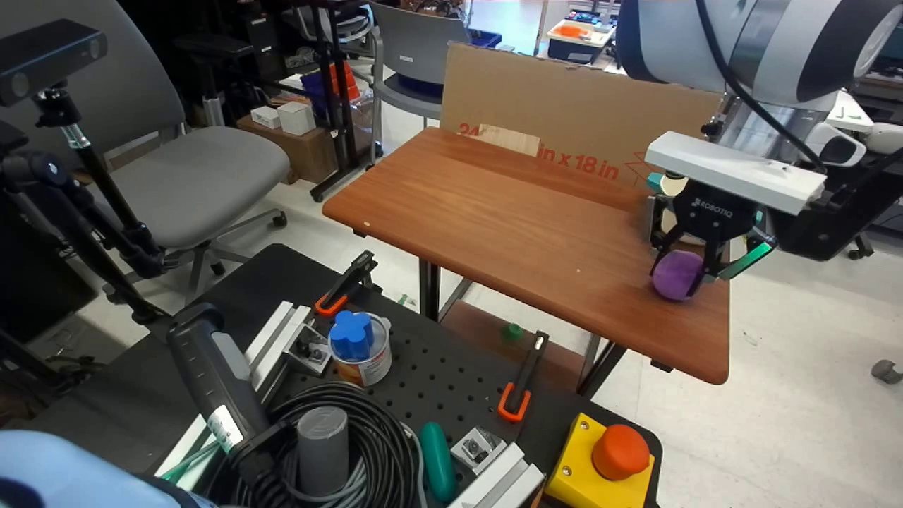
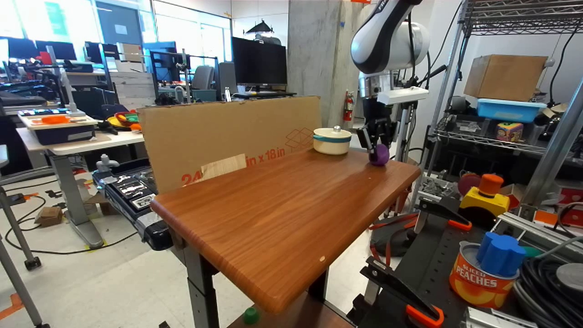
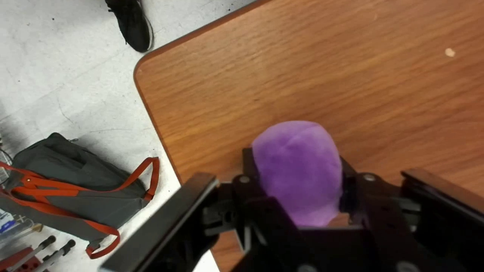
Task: Move the purple object to the left
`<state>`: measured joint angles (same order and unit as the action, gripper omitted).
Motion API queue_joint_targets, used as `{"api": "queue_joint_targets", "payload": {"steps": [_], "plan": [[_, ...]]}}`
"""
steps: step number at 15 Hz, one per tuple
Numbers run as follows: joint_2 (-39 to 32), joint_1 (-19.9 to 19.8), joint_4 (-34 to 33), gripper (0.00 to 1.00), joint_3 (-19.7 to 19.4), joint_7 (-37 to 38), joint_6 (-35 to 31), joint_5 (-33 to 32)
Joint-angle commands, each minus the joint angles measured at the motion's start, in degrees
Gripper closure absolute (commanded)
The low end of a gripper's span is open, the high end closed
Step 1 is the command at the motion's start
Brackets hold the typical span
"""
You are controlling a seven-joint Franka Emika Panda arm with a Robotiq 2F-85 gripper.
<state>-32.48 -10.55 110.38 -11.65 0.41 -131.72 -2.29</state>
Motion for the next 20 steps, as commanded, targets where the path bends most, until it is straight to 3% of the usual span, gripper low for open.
{"api": "queue_joint_targets", "payload": {"steps": [1, 5, 9, 14, 20], "plan": [[5.1, 1.3, 3.3, 0.84, 0.9, -1.0, -0.9, -2.8], [12.7, 4.3, 11.8, 0.97, 4.6, -4.3, -8.3, -4.5], [16.7, 7.8, 19.5, 0.93, 9.9, -7.5, -14.4, -3.6], [14.4, 10.9, 21.9, 0.93, 13.9, -10.0, -15.6, -3.9], [11.8, 10.7, 20.9, 0.93, 13.3, -12.1, -13.9, -5.0]]}}
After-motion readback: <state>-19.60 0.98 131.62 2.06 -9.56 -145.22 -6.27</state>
